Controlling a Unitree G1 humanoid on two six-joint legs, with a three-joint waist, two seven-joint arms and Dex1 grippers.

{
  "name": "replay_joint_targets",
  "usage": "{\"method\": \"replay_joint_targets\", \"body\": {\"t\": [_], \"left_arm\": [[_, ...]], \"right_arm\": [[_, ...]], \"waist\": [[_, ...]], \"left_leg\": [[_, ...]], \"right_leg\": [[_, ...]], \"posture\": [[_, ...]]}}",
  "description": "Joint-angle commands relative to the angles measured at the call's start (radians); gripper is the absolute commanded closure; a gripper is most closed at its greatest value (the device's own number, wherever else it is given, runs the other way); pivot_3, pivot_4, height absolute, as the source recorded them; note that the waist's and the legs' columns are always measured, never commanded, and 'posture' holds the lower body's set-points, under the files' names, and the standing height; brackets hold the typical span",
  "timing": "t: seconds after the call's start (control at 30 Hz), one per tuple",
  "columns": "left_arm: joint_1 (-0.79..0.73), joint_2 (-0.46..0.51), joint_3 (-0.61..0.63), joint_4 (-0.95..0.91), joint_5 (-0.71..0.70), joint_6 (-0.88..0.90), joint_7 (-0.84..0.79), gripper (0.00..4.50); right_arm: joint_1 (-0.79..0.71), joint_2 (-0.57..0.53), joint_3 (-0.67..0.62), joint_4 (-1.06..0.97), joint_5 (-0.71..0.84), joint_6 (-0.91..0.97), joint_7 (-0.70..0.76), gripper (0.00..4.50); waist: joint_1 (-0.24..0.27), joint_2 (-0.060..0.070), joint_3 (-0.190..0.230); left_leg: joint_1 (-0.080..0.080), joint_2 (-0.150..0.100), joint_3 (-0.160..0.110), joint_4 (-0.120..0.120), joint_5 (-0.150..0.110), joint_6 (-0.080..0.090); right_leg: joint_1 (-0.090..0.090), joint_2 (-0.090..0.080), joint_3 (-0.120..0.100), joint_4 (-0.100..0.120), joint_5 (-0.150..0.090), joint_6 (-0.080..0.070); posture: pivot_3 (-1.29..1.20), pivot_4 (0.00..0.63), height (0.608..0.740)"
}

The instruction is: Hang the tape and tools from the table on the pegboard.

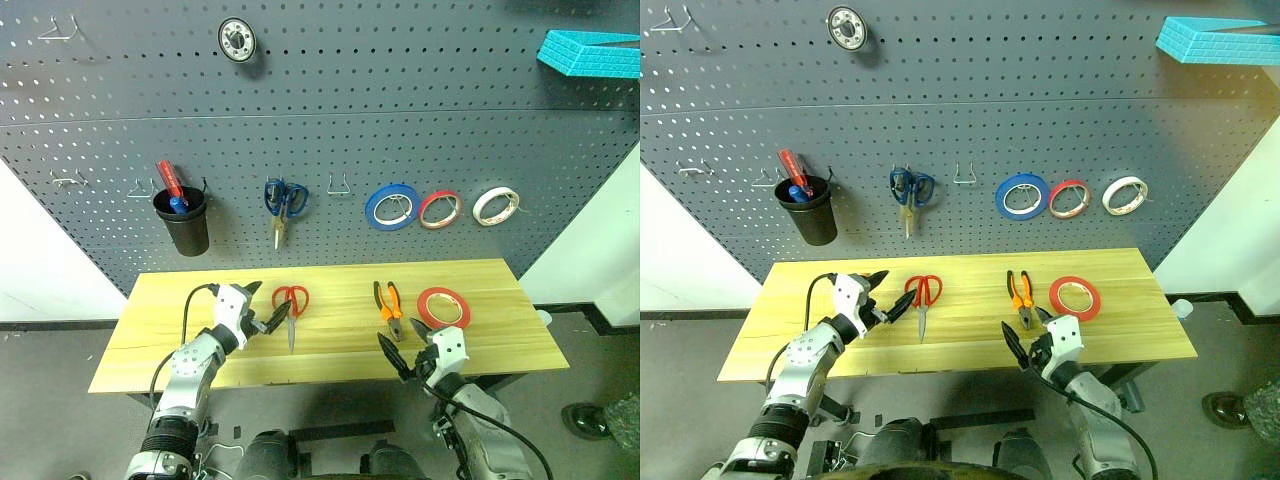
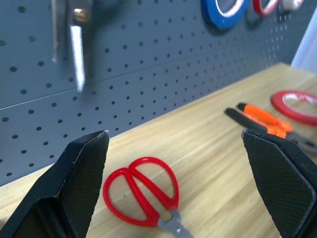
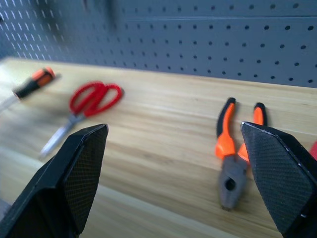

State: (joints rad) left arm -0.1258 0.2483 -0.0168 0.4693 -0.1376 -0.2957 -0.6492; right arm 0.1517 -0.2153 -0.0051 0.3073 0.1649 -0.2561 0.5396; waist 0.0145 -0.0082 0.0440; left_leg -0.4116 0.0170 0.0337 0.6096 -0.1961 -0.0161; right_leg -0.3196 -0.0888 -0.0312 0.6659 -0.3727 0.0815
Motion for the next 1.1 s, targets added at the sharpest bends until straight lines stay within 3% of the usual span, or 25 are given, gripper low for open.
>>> {"method": "replay_joint_targets", "body": {"t": [0.03, 0.23, 0.37, 0.5, 0.73, 0.9, 1.1], "left_arm": [[-0.013, 0.01, -0.01, 0.001, 0.026, -0.041, 0.003, 0.03], [-0.037, 0.069, -0.08, 0.068, 0.183, -0.211, 0.046, 0.03], [-0.048, 0.06, -0.075, 0.092, 0.162, -0.212, 0.055, 0.03], [-0.031, 0.015, -0.028, 0.041, -0.003, -0.068, -0.023, 0.03], [0.006, 0.035, -0.02, -0.162, -0.183, 0.27, -0.161, 0.03], [-0.02, 0.103, -0.046, -0.331, -0.135, 0.409, -0.126, 0.03], [-0.15, 0.142, -0.098, -0.468, -0.092, 0.672, -0.064, 0.03]], "right_arm": [[-0.02, -0.002, -0.002, 0.008, -0.02, -0.036, -0.016, 0.0], [-0.033, -0.006, -0.008, 0.031, -0.049, -0.057, -0.049, 0.0], [-0.036, -0.013, -0.007, 0.047, -0.074, -0.066, -0.072, 0.0], [-0.018, 0.014, -0.025, -0.011, 0.021, -0.01, -0.03, 0.0], [0.002, 0.053, -0.075, -0.215, 0.224, 0.151, -0.014, 0.0], [0.01, 0.039, -0.09, -0.389, 0.252, 0.253, -0.074, 0.0], [-0.079, 0.009, -0.084, -0.449, 0.187, 0.351, -0.164, 0.0]], "waist": [[0.0, 0.0, 0.0], [0.0, 0.0, 0.0], [0.001, 0.0, 0.0], [-0.001, 0.0, 0.0], [-0.003, 0.0, 0.0], [-0.002, 0.003, 0.013], [-0.002, 0.003, 0.065]], "left_leg": [[0.0, 0.0, 0.0, 0.0, 0.0, 0.0], [0.0, 0.0, 0.0, 0.0, 0.0, 0.0], [0.0, 0.0, 0.0, 0.0, 0.0, 0.0], [0.0, 0.0, 0.0, 0.0, 0.0, 0.0], [0.0, 0.0, 0.0, 0.001, 0.0, 0.0], [0.0, 0.001, -0.001, 0.001, 0.0, 0.0], [-0.001, 0.001, -0.001, 0.001, 0.0, 0.001]], "right_leg": [[0.0, 0.0, 0.0, 0.0, 0.0, 0.0], [0.0, 0.0, 0.0, 0.0, 0.0, 0.0], [0.0, 0.0, 0.0, 0.0, 0.0, 0.0], [0.0, 0.0, 0.0, 0.0, 0.0, 0.0], [0.0, 0.0, 0.0, 0.001, 0.0, 0.0], [0.0, -0.001, 0.0, 0.001, -0.002, -0.004], [0.0, -0.001, 0.001, 0.001, -0.002, -0.004]], "posture": [[0.07, 0.0, 0.714], [0.06, 0.0, 0.714], [0.06, 0.0, 0.714], [0.06, 0.0, 0.714], [0.05, 0.009, 0.714], [0.05, 0.069, 0.714], [0.05, 0.167, 0.714]]}}
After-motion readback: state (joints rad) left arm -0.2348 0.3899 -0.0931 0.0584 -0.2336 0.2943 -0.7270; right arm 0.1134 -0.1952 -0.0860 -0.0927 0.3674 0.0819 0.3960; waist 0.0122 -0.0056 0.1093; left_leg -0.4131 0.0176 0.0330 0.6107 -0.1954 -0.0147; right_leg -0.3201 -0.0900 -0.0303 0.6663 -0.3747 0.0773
